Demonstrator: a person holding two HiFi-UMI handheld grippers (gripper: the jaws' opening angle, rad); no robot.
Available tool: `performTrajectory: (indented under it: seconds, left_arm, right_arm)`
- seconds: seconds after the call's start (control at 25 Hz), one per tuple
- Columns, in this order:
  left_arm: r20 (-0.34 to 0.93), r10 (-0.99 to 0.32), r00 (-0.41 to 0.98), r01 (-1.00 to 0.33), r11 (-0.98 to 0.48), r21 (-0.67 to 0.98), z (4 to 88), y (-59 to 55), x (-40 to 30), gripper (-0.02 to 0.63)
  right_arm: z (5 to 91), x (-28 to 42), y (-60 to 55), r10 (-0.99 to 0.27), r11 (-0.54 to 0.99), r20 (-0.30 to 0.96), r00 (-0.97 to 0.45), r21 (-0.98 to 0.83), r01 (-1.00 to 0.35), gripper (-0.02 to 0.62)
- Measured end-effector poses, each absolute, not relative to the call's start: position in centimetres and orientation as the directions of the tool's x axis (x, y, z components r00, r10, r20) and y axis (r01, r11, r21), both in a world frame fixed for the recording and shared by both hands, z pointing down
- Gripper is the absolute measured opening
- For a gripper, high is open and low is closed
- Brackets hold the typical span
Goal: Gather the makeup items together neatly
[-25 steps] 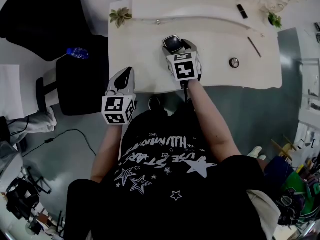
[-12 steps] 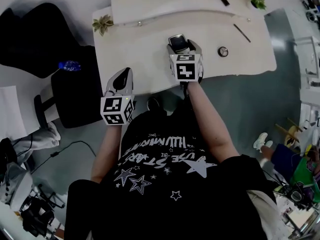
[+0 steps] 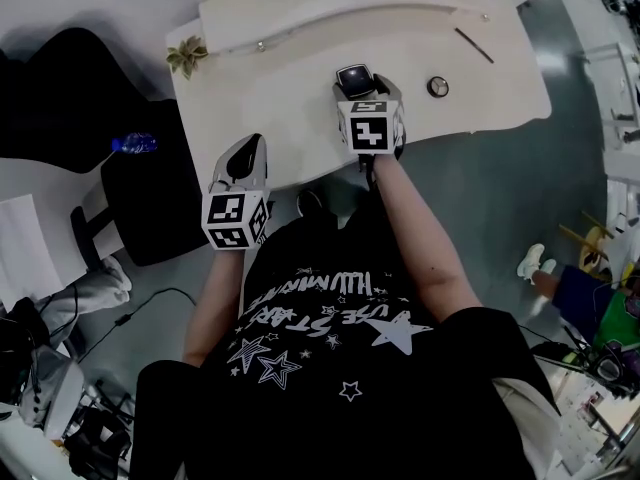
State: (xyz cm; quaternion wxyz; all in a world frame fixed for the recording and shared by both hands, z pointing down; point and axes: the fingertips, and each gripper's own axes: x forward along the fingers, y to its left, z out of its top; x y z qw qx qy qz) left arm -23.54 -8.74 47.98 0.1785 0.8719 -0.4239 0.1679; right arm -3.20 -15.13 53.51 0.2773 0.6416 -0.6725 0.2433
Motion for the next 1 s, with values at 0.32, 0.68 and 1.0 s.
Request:
performTrajectory:
  seconds: [0.32,0.68,1.0]
  left_arm:
    - [0.449,-0.671,0.59,-0.793,-0.586,0.167,48.0,-8.9,-23.7,0.0]
    - [0.449,-0.663,0.598,-0.788,-0.59,0.178,48.4,-9.2,-23.1,0.0]
    - [0.44,-0.67,0.598,-0.789,-0.589,0.174,47.8,-10.7,-21.3,0.0]
  right_arm:
    - [54.6,-3.3,-15.4,-0.706,0.059,0.708,-0.022,0.027,-0.998,0.35]
    - [54.6,-3.4,-15.4,-0.687,0.065,0.726,-0.039,0.007,-0.998,0.37]
    - [51.9,-1.2,-14.9,-0.728,0.07,0.684,-0.044,0.011,-0.998,0.41]
